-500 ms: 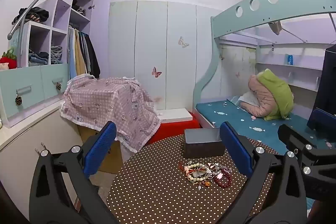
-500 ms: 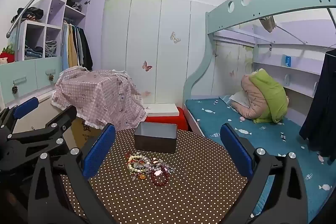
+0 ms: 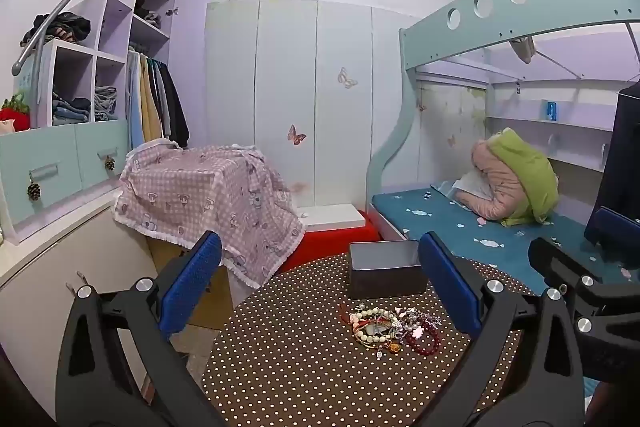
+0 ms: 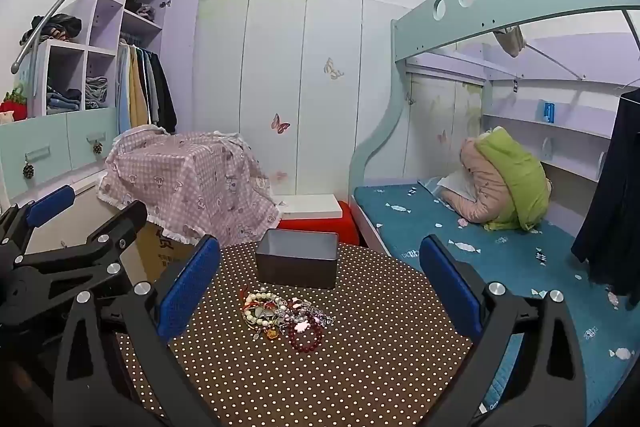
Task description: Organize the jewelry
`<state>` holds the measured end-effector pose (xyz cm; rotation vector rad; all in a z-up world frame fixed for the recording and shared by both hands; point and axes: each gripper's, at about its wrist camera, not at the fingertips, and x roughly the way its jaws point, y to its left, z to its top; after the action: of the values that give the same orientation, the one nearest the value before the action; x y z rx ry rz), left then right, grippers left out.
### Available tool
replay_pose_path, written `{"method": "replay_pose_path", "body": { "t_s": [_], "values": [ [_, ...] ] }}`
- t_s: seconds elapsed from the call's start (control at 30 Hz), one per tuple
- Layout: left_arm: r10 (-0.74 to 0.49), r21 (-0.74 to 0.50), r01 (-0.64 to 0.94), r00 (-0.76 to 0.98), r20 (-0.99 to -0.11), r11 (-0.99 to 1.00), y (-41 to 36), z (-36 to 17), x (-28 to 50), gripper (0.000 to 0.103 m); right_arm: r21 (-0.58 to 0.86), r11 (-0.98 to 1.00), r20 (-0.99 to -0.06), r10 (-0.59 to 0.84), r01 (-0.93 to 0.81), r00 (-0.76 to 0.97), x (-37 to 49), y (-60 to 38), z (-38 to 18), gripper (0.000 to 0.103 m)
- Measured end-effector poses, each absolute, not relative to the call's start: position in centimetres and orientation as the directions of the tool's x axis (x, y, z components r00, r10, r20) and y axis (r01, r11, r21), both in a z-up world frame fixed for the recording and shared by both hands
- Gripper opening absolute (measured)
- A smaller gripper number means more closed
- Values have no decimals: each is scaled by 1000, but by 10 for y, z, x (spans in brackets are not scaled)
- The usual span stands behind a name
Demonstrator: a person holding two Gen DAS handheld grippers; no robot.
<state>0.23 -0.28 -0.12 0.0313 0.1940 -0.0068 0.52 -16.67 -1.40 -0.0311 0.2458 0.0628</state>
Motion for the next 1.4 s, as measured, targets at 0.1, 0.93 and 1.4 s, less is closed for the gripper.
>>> {"method": "replay_pose_path", "body": {
  "t_s": [0.1, 0.93, 1.4],
  "values": [
    [-8, 33, 15, 981, -196, 999, -4, -3, 3, 99, -23, 998, -245, 58, -66, 968, 5, -167, -15, 96],
    [-6, 50, 17, 977, -212, 999, -6, -10, 7, 99, -5, 998, -275, 58, -62, 960, 11, -169, -25, 96],
    [2, 49, 9, 975, -222, 999, -4, -17, 21, 98, -14, 998, -300, 61, -68, 952, 23, -169, -34, 96]
  ]
}}
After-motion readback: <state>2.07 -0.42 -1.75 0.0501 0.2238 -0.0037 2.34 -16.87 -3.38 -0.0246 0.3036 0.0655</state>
